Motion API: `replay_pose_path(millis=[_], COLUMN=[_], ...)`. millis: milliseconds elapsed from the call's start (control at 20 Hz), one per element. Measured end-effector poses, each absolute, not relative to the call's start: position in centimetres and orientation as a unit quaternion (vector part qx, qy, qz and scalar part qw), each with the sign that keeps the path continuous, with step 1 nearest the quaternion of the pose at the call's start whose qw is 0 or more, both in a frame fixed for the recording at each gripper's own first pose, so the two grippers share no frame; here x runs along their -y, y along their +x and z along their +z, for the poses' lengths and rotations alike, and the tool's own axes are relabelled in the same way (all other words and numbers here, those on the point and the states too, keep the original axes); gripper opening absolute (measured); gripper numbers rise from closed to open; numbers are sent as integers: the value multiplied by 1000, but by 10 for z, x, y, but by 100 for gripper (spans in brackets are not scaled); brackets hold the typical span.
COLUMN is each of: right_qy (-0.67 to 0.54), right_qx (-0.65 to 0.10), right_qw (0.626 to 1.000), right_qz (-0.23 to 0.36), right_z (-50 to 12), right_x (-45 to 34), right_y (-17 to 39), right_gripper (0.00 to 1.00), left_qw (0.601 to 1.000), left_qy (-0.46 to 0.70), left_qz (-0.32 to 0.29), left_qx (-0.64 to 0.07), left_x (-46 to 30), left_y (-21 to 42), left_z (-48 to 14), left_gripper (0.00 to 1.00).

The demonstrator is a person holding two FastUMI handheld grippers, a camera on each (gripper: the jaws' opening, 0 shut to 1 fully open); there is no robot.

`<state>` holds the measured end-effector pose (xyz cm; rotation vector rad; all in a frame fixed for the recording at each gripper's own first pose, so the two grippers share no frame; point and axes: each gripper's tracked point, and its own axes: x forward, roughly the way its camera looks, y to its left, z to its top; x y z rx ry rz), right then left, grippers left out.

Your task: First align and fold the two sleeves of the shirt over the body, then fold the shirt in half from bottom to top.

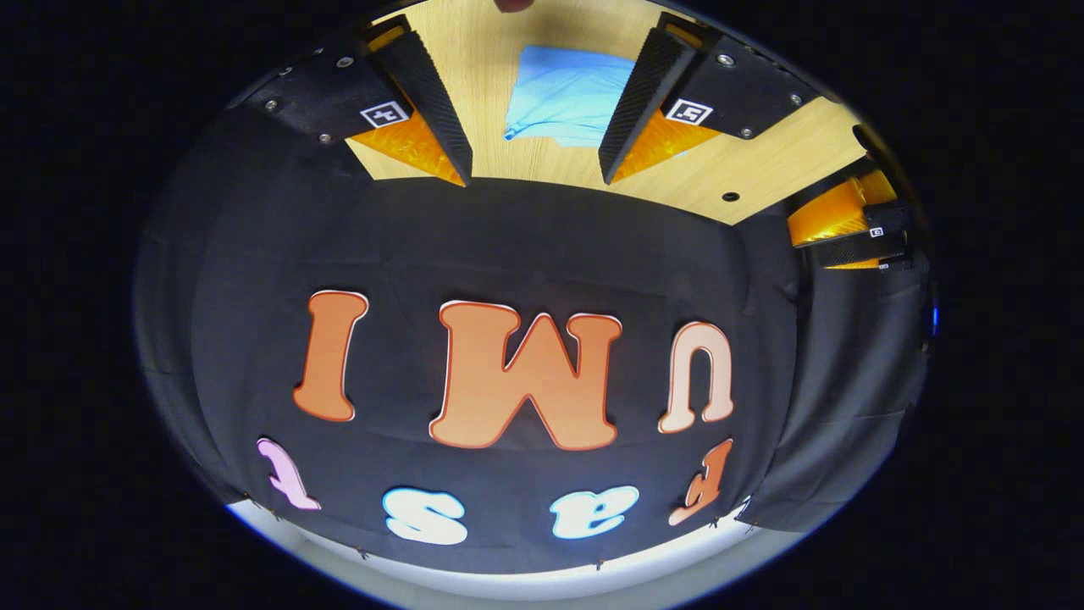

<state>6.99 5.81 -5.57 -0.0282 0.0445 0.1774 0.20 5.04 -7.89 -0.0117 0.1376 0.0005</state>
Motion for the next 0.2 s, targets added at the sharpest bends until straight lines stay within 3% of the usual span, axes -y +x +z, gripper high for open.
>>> replay_pose_path(millis=[200], right_qy=[-22], right_qx=[14], right_qw=[997], right_qz=[72], right_z=[-50], right_x=[-62], right_y=[25], right_gripper=[98], left_qw=[999], left_qy=[-5], left_qz=[-8], left_qx=[-47], left_x=[-48], left_y=[-33], left_z=[-65], left_gripper=[98])
